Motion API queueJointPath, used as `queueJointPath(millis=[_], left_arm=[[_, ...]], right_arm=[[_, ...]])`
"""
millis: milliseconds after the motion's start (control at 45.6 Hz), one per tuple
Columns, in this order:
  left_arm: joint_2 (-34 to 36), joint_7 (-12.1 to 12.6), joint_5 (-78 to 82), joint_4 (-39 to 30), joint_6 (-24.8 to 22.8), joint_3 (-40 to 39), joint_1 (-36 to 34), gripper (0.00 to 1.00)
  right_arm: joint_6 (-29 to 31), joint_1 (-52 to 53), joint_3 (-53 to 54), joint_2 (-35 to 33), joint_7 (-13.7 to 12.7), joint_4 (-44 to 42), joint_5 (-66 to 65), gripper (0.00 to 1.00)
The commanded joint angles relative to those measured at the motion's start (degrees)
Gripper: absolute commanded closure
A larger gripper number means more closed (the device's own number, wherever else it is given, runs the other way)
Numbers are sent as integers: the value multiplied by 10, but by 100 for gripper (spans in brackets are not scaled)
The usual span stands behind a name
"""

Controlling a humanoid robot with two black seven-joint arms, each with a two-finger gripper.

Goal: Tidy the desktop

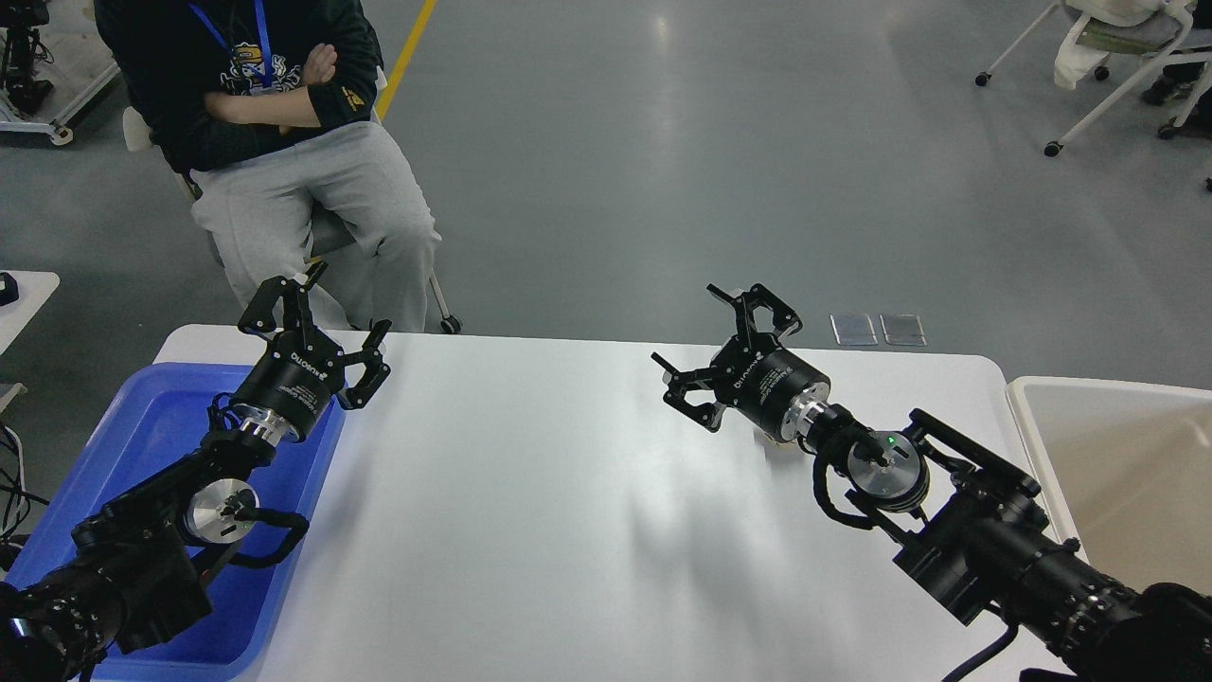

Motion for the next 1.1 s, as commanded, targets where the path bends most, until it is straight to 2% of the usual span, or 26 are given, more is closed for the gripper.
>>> queueJointPath(millis=[0, 701, 942, 1074], left_arm=[[0, 0, 0, 0, 0, 0, 0, 0], [0, 0, 0, 0, 0, 0, 0, 0], [0, 0, 0, 0, 0, 0, 0, 0], [0, 0, 0, 0, 0, 0, 0, 0]], right_arm=[[0, 1, 0, 1, 0, 1, 0, 0], [-3, 5, -6, 15, -1, 7, -80, 0], [-9, 43, -45, -22, -5, 13, -169, 0], [-9, 100, -133, -61, -5, 15, -172, 0]])
